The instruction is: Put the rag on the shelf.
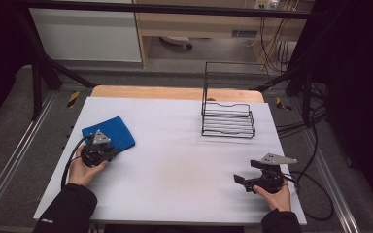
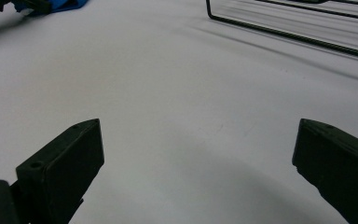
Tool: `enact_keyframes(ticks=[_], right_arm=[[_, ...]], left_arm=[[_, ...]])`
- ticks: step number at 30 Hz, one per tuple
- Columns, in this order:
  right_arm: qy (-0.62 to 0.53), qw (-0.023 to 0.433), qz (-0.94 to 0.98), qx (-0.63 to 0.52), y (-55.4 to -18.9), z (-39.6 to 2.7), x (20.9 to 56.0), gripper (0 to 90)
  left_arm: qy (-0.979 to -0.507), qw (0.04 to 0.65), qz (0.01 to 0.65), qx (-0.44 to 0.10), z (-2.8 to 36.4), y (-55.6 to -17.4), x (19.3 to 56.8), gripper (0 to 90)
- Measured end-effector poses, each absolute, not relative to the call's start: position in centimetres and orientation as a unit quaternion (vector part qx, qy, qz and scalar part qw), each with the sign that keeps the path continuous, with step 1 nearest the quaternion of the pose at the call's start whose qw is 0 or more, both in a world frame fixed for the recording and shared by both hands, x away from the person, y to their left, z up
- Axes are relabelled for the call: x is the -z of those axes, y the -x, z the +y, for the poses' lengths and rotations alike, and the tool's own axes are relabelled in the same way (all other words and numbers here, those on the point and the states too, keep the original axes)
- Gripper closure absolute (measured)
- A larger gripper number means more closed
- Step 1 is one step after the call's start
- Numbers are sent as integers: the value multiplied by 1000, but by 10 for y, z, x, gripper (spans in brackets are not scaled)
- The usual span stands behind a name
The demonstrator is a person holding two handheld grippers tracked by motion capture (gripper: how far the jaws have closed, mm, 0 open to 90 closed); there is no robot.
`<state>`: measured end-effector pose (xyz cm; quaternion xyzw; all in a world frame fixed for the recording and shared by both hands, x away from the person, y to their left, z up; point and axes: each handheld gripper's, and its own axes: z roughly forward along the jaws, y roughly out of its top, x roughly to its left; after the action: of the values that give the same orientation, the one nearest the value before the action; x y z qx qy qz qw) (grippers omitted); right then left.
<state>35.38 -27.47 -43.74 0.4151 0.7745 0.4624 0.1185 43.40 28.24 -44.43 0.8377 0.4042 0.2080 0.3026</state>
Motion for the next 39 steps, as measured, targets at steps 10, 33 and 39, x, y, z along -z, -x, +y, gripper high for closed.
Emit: enact_keyframes(ticks=[10, 33, 39], right_arm=[[-416, 119, 772, -466, -354, -275, 437, 26], [-415, 113, 773, -466, -354, -275, 437, 27], [-414, 113, 774, -466, -354, -275, 437, 28]], left_arm=[[-828, 303, 422, -210, 284, -437, 445, 826], [-811, 349, 437, -171, 281, -426, 424, 856], [-819, 362, 419, -151, 262, -417, 422, 856]])
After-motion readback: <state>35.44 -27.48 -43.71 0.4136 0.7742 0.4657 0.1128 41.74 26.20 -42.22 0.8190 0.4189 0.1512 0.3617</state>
